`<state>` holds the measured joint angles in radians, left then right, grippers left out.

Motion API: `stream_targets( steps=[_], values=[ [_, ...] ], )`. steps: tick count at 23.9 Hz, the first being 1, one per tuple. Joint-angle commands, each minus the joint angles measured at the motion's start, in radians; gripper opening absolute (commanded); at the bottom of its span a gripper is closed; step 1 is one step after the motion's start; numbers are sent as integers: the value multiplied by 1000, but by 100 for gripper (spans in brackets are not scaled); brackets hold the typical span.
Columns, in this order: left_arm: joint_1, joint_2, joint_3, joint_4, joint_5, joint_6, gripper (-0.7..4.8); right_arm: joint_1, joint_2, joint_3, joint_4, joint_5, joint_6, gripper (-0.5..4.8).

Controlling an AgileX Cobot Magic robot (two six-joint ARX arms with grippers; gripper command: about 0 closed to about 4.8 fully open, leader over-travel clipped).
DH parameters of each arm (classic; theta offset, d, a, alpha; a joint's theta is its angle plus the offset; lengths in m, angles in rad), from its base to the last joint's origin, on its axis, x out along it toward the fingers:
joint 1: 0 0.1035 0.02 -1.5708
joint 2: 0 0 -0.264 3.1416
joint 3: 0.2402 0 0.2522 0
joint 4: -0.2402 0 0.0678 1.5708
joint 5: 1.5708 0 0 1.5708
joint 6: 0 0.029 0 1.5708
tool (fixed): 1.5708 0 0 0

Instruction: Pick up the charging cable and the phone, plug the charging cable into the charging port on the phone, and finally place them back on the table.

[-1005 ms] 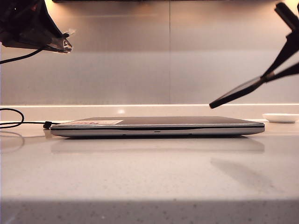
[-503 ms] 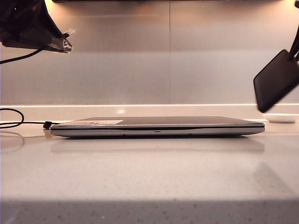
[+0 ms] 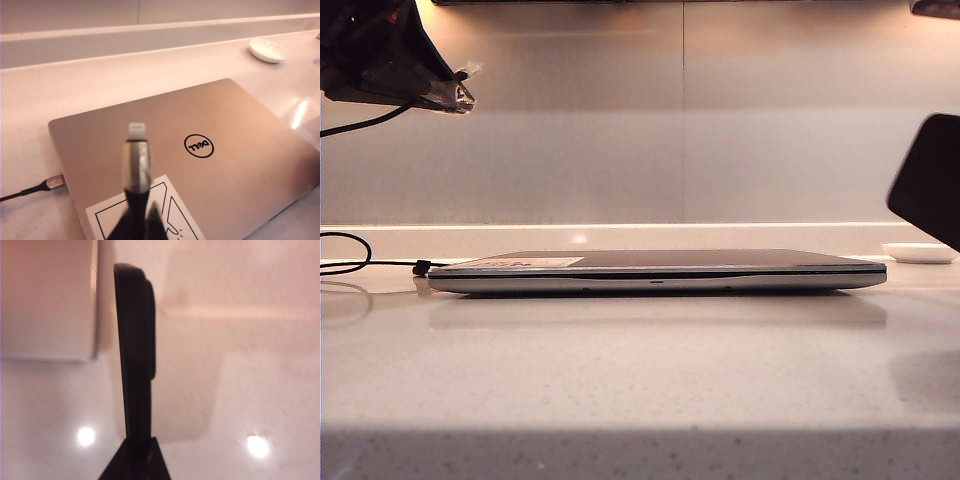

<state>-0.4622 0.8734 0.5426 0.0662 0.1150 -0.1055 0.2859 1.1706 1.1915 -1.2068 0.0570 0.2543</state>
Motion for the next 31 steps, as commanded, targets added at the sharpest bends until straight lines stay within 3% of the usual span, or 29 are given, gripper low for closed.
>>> stream_targets(
  steps=[1,7,11,20,25,31],
  values=[
    [0,-1,2,10,2,4,-6,23,20,9,-38,64,0,-9],
    [0,-1,2,10,2,4,-6,32,70,9,-74,40,1,-9],
    [0,-1,2,10,2,4,-6,33,119,9,-82,-63,1,-8],
    [0,-1,2,10,2,4,-6,34,125,9,-81,-63,1,-8],
    [0,-1,2,10,2,4,-6,34,126,8,-84,-80,1,62],
    [0,-1,2,10,2,4,-6,35,137,6,-84,-149,1,66]
  ],
)
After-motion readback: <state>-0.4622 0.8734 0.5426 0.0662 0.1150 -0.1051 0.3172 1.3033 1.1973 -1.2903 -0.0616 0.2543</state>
